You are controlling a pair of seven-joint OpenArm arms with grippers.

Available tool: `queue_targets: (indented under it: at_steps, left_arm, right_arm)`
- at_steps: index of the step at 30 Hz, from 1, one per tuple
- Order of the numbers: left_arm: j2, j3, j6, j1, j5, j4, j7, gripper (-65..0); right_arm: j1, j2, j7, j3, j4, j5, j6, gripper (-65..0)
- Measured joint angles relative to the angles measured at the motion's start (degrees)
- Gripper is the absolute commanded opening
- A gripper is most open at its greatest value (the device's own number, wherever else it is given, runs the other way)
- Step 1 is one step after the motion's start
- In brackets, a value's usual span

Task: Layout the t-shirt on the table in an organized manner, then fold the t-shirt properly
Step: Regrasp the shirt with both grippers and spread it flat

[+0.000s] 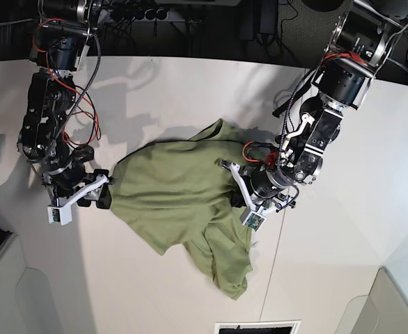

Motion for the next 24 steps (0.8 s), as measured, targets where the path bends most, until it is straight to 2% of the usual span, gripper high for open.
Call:
queue_targets:
  at_steps: [2,4,5,8,15,20,24]
  left_arm:
    - [-0.09,-0.02,0.00,1.75,0.00,2.14,0.04,-52.5]
    - [0.02,0.00,-0.02,3.02,0.04,4.00,0.50,-51.0]
    - [0.02,0.00,-0.04,3.43,0.04,4.74,0.68,-51.0]
    - [0.00,0.00,-0.04,3.72,0.63,6.12,1.38,-51.0]
    - [-0.33,0.17,0.44,1.75,4.74,6.58,3.45,-51.0]
    - [-1.27,-2.08,1.31,0.04,5.20,6.49,4.35,-51.0]
    - [-1.27,-3.10,1.31,-0.79,5.22,6.23,5.29,-51.0]
  right_arm:
    - [2.38,0.11,0.52,-0.39,-4.63,-0.28,0.44,-36.1]
    - [3.87,0.11,1.33,-0.94,-8.44,-1.25,1.05,-37.4]
    - [4.35,0.11,1.42,-1.25,-9.92,-1.38,1.14,-41.5]
    - [4.57,0.11,1.84,-2.36,-11.39,-1.33,1.86,-65.0]
    - [4.50,0.98,-0.11,-2.91,-9.27,-1.49,2.01,-65.0]
    - [4.39,2.49,-2.43,-2.91,-3.89,-0.92,2.16,-65.0]
    - [4.33,2.47,-3.87,-2.91,-2.95,-0.74,2.19,-65.0]
